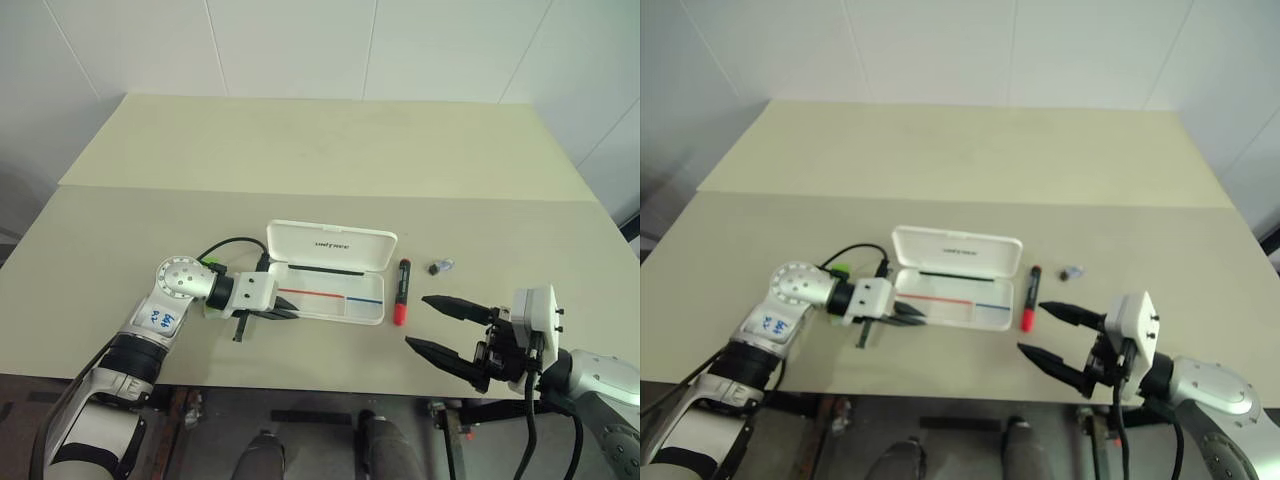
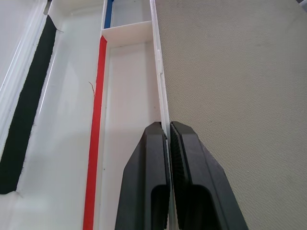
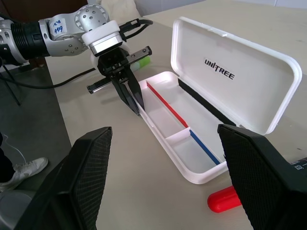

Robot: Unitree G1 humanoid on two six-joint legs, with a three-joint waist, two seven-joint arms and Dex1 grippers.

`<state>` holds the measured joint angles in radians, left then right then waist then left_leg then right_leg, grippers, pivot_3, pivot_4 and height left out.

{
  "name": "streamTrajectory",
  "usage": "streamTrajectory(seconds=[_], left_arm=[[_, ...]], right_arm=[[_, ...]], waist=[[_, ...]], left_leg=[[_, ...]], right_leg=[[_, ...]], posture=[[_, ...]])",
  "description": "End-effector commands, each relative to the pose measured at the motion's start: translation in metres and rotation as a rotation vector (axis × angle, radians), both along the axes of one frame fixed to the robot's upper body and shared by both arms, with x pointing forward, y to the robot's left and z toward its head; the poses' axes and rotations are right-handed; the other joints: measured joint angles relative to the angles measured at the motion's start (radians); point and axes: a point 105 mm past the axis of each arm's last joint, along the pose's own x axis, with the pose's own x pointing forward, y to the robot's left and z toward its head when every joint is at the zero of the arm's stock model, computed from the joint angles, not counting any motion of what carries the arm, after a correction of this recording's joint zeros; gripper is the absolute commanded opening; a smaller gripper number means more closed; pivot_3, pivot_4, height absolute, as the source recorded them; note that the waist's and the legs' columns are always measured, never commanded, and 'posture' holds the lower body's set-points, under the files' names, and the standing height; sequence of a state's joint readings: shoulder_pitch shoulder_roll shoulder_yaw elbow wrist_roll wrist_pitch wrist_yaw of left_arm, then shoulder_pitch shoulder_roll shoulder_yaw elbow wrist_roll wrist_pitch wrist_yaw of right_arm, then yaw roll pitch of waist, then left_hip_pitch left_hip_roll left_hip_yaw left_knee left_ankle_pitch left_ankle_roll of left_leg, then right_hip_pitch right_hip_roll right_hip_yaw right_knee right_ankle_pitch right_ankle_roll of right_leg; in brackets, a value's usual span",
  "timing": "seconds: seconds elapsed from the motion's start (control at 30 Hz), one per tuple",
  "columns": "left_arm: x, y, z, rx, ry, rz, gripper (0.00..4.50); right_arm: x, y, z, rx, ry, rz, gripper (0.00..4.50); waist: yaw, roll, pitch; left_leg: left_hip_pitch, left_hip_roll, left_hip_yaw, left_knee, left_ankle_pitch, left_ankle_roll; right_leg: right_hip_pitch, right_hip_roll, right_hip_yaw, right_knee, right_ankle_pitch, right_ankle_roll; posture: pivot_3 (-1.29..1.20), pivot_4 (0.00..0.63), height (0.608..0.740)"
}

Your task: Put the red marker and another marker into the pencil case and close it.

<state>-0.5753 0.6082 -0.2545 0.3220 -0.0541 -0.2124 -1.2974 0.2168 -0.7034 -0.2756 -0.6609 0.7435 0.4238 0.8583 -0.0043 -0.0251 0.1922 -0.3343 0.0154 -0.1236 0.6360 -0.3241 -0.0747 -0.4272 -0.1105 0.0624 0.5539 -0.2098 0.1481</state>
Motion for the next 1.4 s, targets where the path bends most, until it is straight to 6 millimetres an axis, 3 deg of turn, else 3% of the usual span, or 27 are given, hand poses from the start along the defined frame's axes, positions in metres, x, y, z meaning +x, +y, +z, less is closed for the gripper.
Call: streamTrajectory(seconds=[0.03,0.07,0.47,0.97,1.3,1.4], left_arm=[[-0.007,0.006,-0.014,0.061,0.075,-0.008,0.03],[-0.007,0.006,-0.014,0.062,0.087,0.0,0.57],[-0.011,-0.001,-0.004,0.016,0.07,-0.015,4.45],[-0.024,-0.01,0.03,-0.072,0.068,-0.055,4.49],[-0.039,-0.03,0.084,-0.27,0.055,-0.122,4.49],[-0.04,-0.042,0.104,-0.414,0.019,-0.15,4.49]], right_arm=[[0.0,0.003,0.004,-0.005,-0.017,0.008,3.72],[0.0,0.003,0.004,-0.006,-0.018,0.008,3.72],[0.003,0.001,0.007,-0.019,-0.028,0.009,3.72],[0.005,0.0,0.007,-0.032,-0.023,0.008,3.72],[0.006,-0.002,0.007,-0.048,-0.002,-0.017,3.72],[0.01,-0.004,0.006,-0.057,0.012,-0.063,3.72]], waist=[[0.0,0.0,0.0],[-0.001,0.0,0.0],[0.0,0.0,0.0],[0.002,0.0,0.0],[0.001,0.0,0.0],[0.002,0.0,0.0]], left_leg=[[0.0,0.0,0.0,0.0,0.0,0.0],[0.0,0.0,0.0,0.0,0.0,0.0],[0.0,0.0,0.0,0.0,0.0,0.0],[-0.001,0.0,0.0,0.0,0.0,0.0],[-0.001,0.0,0.0,0.0,0.0,0.0],[-0.001,0.0,0.0,0.0,0.0,0.0]], right_leg=[[0.0,0.0,0.0,0.0,0.0,0.0],[0.0,0.0,0.0,0.0,0.0,0.0],[0.0,0.0,0.0,0.0,-0.001,-0.001],[0.0,0.0,0.0,-0.001,-0.001,-0.001],[0.0,0.0,0.0,-0.001,-0.001,-0.001],[0.0,0.0,0.0,-0.001,-0.002,-0.002]], posture=[[0.0,0.15,0.74],[0.0,0.15,0.74],[0.0,0.15,0.74],[0.0,0.15,0.74],[0.0,0.15,0.74],[0.0,0.15,0.74]])
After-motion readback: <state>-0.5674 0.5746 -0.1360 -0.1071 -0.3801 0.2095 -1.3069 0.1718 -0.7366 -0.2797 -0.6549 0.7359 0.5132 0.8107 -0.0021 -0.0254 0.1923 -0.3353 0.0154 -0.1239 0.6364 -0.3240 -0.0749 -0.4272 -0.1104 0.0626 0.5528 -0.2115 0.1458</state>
